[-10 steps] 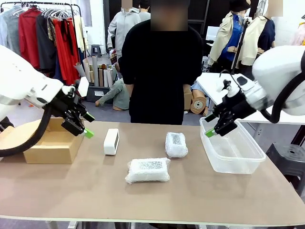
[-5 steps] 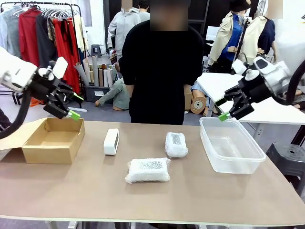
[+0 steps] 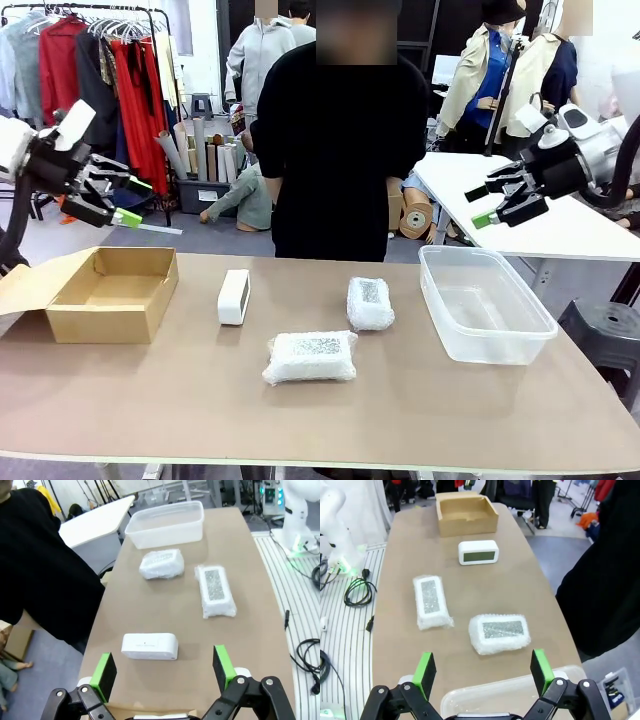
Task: Separate and place wrapped and unwrapped clocks.
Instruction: Pick up the Digital clock indicated by the person.
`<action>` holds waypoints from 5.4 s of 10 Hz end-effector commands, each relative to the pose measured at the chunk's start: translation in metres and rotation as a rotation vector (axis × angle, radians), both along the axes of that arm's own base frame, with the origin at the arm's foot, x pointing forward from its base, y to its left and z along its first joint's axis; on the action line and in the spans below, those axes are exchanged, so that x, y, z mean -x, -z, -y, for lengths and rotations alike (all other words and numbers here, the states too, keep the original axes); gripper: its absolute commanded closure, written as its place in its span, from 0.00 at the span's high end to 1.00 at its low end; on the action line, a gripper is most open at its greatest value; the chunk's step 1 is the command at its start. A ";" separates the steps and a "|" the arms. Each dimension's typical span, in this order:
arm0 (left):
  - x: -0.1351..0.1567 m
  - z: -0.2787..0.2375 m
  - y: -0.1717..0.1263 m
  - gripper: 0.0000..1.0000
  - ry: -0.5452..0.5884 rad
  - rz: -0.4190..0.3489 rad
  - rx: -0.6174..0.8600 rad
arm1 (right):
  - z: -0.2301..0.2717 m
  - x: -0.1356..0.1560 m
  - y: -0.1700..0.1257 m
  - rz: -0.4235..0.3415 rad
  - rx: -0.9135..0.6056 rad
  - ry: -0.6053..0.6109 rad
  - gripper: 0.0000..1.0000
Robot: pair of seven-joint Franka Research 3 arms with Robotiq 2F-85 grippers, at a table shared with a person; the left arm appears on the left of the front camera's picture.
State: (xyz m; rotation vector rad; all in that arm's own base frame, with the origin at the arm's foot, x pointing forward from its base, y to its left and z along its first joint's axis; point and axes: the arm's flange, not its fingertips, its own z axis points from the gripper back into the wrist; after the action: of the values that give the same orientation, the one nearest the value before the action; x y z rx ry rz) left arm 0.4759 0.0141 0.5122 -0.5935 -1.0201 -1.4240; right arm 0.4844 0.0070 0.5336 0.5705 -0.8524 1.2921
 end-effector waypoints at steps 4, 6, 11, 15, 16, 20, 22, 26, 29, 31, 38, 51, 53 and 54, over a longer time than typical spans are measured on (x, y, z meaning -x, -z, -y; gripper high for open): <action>-0.042 -0.016 -0.007 1.00 -0.032 -0.060 0.052 | 0.012 -0.019 0.000 -0.005 -0.073 -0.052 1.00; -0.049 -0.003 -0.016 1.00 -0.040 -0.133 0.019 | 0.009 -0.020 0.000 -0.010 -0.079 -0.053 1.00; -0.047 0.011 -0.025 1.00 -0.074 -0.201 -0.053 | 0.003 -0.019 -0.009 -0.025 -0.048 -0.046 1.00; -0.044 0.011 -0.021 1.00 -0.049 -0.176 -0.053 | -0.002 -0.028 -0.018 -0.039 -0.056 -0.046 1.00; -0.048 0.012 -0.019 1.00 -0.063 -0.192 -0.051 | -0.003 -0.029 -0.017 -0.042 -0.059 -0.044 1.00; -0.048 0.012 -0.019 1.00 -0.063 -0.192 -0.051 | 0.000 -0.021 -0.011 -0.018 -0.034 -0.055 1.00; -0.048 0.012 -0.019 1.00 -0.063 -0.192 -0.051 | 0.000 -0.021 -0.011 -0.018 -0.034 -0.055 1.00; -0.048 0.012 -0.019 1.00 -0.063 -0.192 -0.051 | 0.000 -0.021 -0.011 -0.018 -0.034 -0.055 1.00; -0.048 0.012 -0.019 1.00 -0.063 -0.192 -0.051 | 0.000 -0.021 -0.011 -0.018 -0.034 -0.055 1.00; -0.048 0.012 -0.019 1.00 -0.063 -0.192 -0.051 | 0.000 -0.021 -0.011 -0.018 -0.034 -0.055 1.00; -0.048 0.012 -0.019 1.00 -0.063 -0.192 -0.051 | 0.000 -0.021 -0.011 -0.018 -0.034 -0.055 1.00; -0.048 0.012 -0.019 1.00 -0.063 -0.192 -0.051 | 0.000 -0.021 -0.011 -0.018 -0.034 -0.055 1.00; -0.048 0.012 -0.019 1.00 -0.063 -0.192 -0.051 | 0.000 -0.021 -0.011 -0.018 -0.034 -0.055 1.00; -0.048 0.012 -0.019 1.00 -0.063 -0.192 -0.051 | 0.000 -0.021 -0.011 -0.018 -0.034 -0.055 1.00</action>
State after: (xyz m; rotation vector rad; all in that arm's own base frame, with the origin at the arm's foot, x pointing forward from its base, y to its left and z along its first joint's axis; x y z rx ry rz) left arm 0.5238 0.0024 0.5306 -0.6428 -0.8398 -1.3082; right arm 0.5076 0.0055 0.5454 0.6333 -0.8481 1.3200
